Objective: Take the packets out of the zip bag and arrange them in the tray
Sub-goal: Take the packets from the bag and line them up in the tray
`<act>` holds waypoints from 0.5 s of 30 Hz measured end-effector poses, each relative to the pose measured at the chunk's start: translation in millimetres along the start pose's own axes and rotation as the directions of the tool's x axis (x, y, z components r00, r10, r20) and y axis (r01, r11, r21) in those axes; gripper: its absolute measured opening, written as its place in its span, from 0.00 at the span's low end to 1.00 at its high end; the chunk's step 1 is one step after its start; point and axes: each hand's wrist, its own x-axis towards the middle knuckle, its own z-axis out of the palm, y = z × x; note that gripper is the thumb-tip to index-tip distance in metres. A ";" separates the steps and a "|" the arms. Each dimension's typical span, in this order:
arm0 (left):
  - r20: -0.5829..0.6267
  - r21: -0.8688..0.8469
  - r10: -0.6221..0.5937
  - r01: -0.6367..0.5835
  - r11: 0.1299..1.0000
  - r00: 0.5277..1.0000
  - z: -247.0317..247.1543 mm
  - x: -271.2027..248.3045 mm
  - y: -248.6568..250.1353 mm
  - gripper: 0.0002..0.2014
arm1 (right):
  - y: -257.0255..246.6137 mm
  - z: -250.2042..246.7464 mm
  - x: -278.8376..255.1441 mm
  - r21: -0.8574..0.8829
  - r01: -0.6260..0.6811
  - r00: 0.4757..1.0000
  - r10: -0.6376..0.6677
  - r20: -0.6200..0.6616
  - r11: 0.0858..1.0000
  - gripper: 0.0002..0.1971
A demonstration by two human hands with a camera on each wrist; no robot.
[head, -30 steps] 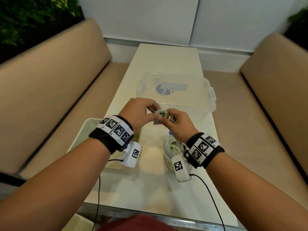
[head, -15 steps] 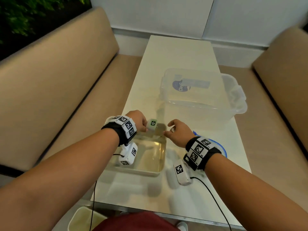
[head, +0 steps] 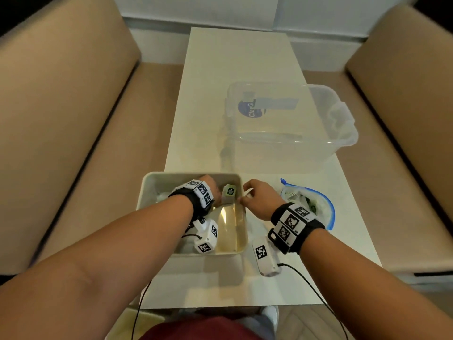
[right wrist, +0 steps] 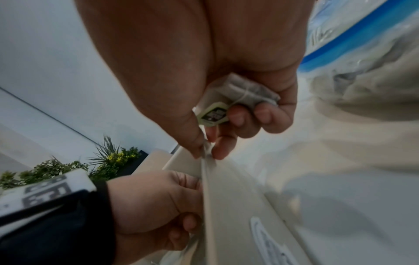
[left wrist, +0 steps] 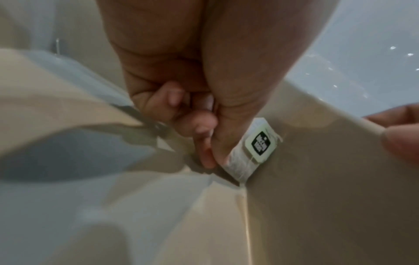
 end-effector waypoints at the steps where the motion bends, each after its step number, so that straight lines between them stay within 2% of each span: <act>1: 0.016 -0.013 -0.009 0.009 1.000 1.000 2.1 6.1 0.1 0.18 | 0.6 0.6 0.4 0.004 -0.004 1.000 0.004 0.000 1.000 0.20; 3: 0.028 -0.026 -0.018 0.018 0.999 0.999 5.1 12.1 2.4 0.21 | 1.9 2.0 1.4 0.009 -0.008 1.000 0.008 -0.004 1.000 0.20; 6: 0.013 0.005 0.012 -0.012 1.000 1.000 4.1 8.7 4.1 0.17 | 3.6 3.5 2.4 0.011 -0.010 1.000 0.010 -0.004 1.000 0.20; 8: -0.009 -0.004 0.005 -0.005 1.000 1.000 7.3 10.2 2.4 0.18 | 3.0 2.7 1.1 0.010 -0.010 1.000 0.010 -0.002 1.000 0.20; 10: -0.027 0.032 0.028 -0.027 0.999 0.999 7.2 9.2 2.5 0.18 | 2.0 0.7 -1.0 0.014 -0.009 1.000 0.009 0.004 1.000 0.20; 15: 0.001 0.192 0.102 -0.100 0.976 0.995 0.6 4.3 -1.3 0.10 | 2.5 -12.1 -8.5 0.091 0.004 1.000 -0.005 0.002 0.996 0.21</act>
